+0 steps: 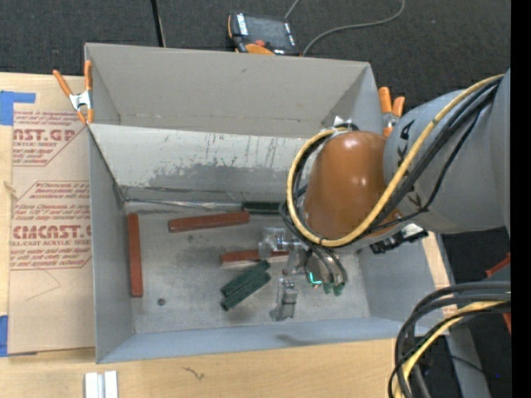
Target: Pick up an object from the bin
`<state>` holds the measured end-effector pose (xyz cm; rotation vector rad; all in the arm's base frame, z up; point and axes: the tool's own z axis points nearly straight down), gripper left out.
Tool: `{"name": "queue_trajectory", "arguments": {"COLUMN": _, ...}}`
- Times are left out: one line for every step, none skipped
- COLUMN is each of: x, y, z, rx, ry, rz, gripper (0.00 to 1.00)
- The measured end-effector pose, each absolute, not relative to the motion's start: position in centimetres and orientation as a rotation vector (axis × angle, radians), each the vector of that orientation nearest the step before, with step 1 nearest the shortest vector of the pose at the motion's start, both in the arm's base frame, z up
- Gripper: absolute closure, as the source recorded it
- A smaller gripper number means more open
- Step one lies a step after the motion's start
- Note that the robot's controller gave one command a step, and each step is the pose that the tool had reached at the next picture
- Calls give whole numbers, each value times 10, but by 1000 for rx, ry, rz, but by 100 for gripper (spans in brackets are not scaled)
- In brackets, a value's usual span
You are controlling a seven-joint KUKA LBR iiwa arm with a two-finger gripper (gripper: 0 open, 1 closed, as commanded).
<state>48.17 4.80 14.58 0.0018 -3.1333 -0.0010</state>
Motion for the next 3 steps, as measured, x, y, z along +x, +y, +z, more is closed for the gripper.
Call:
{"name": "queue_trajectory", "arguments": {"x": 493, "y": 64, "z": 68, "rx": 128, "ry": -3148, "rz": -2, "gripper": 0}}
{"name": "queue_trajectory", "arguments": {"x": 491, "y": 63, "z": 69, "rx": 127, "ry": -3139, "rz": -1, "gripper": 100}}
{"name": "queue_trajectory", "arguments": {"x": 483, "y": 45, "z": 240, "rx": 192, "ry": -3145, "rz": 0, "gripper": 100}}
